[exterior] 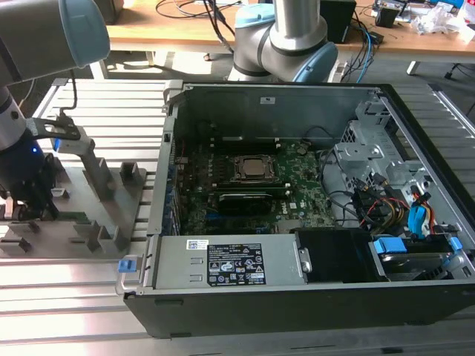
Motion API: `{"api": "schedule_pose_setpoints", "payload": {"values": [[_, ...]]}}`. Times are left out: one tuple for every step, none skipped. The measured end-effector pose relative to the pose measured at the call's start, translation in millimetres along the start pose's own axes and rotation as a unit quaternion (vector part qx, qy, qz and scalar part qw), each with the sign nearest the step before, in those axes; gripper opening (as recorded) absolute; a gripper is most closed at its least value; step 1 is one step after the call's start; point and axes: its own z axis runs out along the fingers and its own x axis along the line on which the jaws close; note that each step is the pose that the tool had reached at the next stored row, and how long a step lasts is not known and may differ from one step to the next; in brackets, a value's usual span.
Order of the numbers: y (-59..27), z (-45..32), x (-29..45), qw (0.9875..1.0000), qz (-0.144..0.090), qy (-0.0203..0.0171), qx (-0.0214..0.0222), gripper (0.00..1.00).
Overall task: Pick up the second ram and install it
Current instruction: 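Pick up the second ram and move it above second insertion slot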
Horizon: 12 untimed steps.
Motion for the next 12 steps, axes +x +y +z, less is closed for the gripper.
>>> {"api": "schedule_pose_setpoints", "payload": {"values": [[0.0,-1.0,0.0,1.0000,0.000,0.0001,0.0000,0.14],[0.1,-1.7,0.0,1.0000,0.000,0.0001,0.0000,0.14],[0.1,-2.3,0.0,1.0000,0.000,0.0001,0.0000,0.14],[0.2,-3.7,0.0,1.0000,0.000,0.0001,0.0000,0.14],[0.2,-5.7,0.0,1.0000,0.000,0.0001,0.0000,0.14],[0.3,-6.9,0.0,1.0000,0.000,0.0002,0.0000,0.14],[0.3,-8.2,0.0,1.0000,0.000,0.0002,0.0001,0.14],[0.4,-9.6,0.0,1.0000,0.000,0.0003,0.0000,0.14],[0.5,-10.7,0.0,1.0000,0.000,0.0003,0.0001,0.14],[0.5,-12.4,0.0,1.0000,0.000,0.0004,0.0000,0.14],[0.6,-15.3,0.0,1.0000,0.000,0.0007,0.0000,0.14],[0.7,-17.5,0.0,1.0000,0.000,0.0009,0.0000,0.14]]}}
